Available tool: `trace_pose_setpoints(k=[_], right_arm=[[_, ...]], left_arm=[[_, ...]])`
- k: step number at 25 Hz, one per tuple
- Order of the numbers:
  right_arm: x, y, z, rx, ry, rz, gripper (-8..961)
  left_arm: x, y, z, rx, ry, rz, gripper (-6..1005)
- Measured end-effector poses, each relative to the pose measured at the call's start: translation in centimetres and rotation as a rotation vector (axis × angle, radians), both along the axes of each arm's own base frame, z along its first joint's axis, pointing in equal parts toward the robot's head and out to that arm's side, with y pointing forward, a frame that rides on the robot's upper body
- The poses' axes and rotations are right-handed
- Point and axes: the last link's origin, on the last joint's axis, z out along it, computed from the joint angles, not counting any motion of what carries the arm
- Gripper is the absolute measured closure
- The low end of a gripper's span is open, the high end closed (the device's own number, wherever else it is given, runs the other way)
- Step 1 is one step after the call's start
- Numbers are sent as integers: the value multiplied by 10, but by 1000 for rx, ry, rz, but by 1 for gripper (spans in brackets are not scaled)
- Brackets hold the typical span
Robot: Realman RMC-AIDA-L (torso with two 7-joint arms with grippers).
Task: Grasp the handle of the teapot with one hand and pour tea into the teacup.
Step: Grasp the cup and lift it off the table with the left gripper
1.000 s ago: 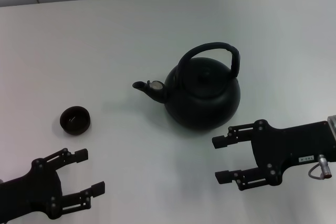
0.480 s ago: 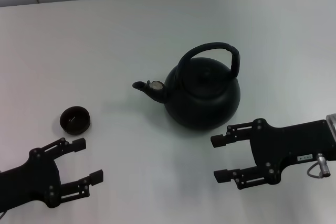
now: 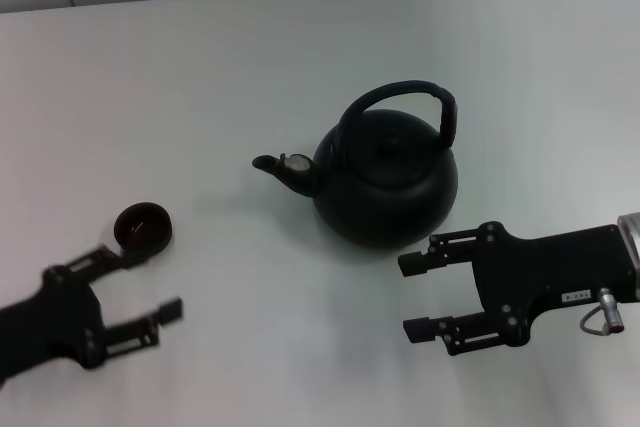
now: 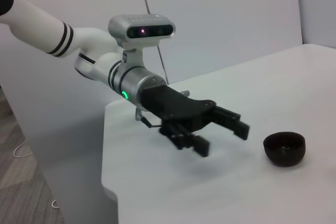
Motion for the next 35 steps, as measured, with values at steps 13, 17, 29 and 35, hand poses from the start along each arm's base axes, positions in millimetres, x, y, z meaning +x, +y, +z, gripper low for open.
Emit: trace_pose_setpoints(k=[13,17,29,35], right_arm=[[-8,8,3,31,36,12,252],[-10,10,4,35,37,17,252],[-10,14,4,45,29,11,251],[-10,15,3,48,28,5,251]], left_arm=[[-26,29,6,184,79,201,139],[-28,30,4,184,91,215,138],[-29,31,-9,152,121,233,139],[-28,36,-13,153,135,239,138]])
